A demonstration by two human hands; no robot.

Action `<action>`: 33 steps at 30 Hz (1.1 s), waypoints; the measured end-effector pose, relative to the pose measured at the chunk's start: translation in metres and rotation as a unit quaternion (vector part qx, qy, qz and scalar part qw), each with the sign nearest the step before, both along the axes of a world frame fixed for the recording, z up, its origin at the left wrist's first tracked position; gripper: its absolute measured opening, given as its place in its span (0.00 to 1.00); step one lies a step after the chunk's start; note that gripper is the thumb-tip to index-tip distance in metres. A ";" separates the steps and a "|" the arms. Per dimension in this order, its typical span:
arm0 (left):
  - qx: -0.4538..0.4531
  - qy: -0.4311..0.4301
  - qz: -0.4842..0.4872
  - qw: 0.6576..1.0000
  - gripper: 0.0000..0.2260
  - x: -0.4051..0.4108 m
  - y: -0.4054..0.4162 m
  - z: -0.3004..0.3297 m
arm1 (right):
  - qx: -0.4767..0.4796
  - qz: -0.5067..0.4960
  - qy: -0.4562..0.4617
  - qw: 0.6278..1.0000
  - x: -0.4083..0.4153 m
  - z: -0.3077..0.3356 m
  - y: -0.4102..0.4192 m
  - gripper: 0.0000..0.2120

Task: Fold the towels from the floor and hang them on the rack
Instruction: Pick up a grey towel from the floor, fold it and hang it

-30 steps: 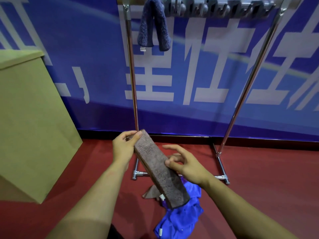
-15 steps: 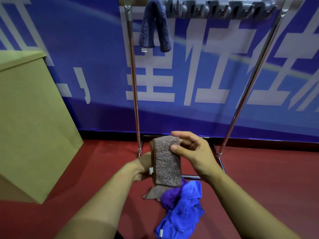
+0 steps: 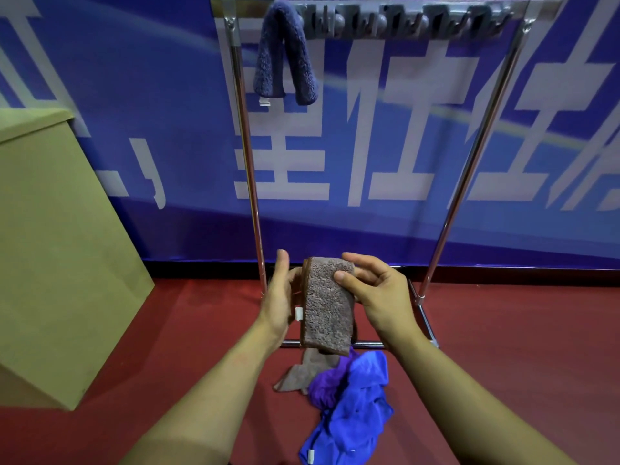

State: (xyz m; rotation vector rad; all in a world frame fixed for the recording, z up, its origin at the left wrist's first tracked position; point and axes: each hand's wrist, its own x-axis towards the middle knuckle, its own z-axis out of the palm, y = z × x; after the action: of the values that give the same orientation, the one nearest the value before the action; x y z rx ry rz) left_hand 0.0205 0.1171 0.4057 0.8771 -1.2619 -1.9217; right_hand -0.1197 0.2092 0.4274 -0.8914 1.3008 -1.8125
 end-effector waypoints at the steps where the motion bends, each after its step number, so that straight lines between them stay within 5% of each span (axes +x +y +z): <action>1: -0.049 -0.018 0.012 0.999 0.35 -0.002 0.002 -0.002 | 0.005 -0.009 0.000 1.000 0.000 -0.002 -0.001 0.15; 5: -0.213 -0.098 0.094 0.968 0.16 -0.011 0.011 -0.008 | 0.012 -0.021 -0.004 1.000 0.003 -0.004 -0.002 0.15; 9: -0.273 -0.132 0.149 0.941 0.14 -0.016 0.020 -0.003 | 0.015 -0.072 0.003 0.997 0.007 -0.009 -0.005 0.15; 13: -0.291 -0.145 0.178 0.929 0.12 -0.021 0.029 -0.001 | 0.068 -0.156 0.120 0.978 0.014 -0.020 -0.007 0.13; 17: -0.313 -0.152 0.201 0.916 0.11 -0.022 0.033 0.001 | 0.144 -0.134 0.268 0.943 0.016 -0.024 -0.006 0.18; 28: -0.270 -0.146 0.189 0.933 0.12 -0.030 0.026 -0.007 | 0.096 -0.157 0.234 0.955 0.018 -0.027 -0.011 0.13; 33: -0.334 -0.168 0.237 0.897 0.06 -0.029 0.022 -0.018 | 0.173 -0.180 0.285 0.925 0.002 -0.035 -0.009 0.16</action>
State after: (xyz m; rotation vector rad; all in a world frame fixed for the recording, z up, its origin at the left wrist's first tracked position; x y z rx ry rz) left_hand -0.0084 0.1393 0.3880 1.0324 -1.5836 -0.8757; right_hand -0.1176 0.2001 0.3922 -1.0700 2.1992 -1.5455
